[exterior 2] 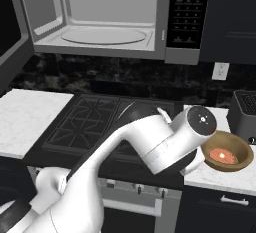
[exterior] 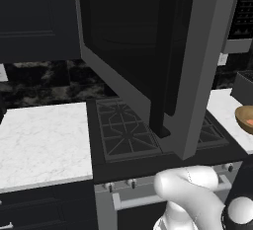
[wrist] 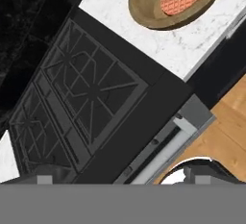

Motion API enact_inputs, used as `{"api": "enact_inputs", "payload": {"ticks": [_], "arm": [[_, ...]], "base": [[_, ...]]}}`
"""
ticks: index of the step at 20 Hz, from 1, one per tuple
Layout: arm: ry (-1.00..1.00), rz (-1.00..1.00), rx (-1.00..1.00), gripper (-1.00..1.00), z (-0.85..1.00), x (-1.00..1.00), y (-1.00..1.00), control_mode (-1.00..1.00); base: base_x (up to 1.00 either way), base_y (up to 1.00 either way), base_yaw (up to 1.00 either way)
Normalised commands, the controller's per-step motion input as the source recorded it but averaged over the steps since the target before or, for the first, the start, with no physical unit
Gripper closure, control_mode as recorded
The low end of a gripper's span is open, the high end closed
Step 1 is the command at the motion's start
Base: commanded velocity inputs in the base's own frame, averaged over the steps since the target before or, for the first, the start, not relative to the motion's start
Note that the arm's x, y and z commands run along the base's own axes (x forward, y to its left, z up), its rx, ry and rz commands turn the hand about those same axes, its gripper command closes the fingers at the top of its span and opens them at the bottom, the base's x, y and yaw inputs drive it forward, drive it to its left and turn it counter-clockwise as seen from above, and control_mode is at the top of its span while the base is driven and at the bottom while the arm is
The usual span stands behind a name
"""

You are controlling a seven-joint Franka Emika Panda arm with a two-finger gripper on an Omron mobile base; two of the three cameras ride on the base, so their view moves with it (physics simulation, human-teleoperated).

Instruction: Open the microwave, place the bowl with waffle inside the microwave, then close the microwave door and turn it on.

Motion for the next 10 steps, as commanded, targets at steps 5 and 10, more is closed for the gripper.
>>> {"api": "enact_inputs", "payload": {"ticks": [5,10], "arm": [[0.27,-0.12,0.02,-1.0,-0.57,0.44,-0.55,-1.0],[0.33,-0.5,0.08,-1.0,-0.29,0.26,-1.0,-1.0]], "base": [[0.0,0.0,0.0],[0.0,0.0,0.0]]}}
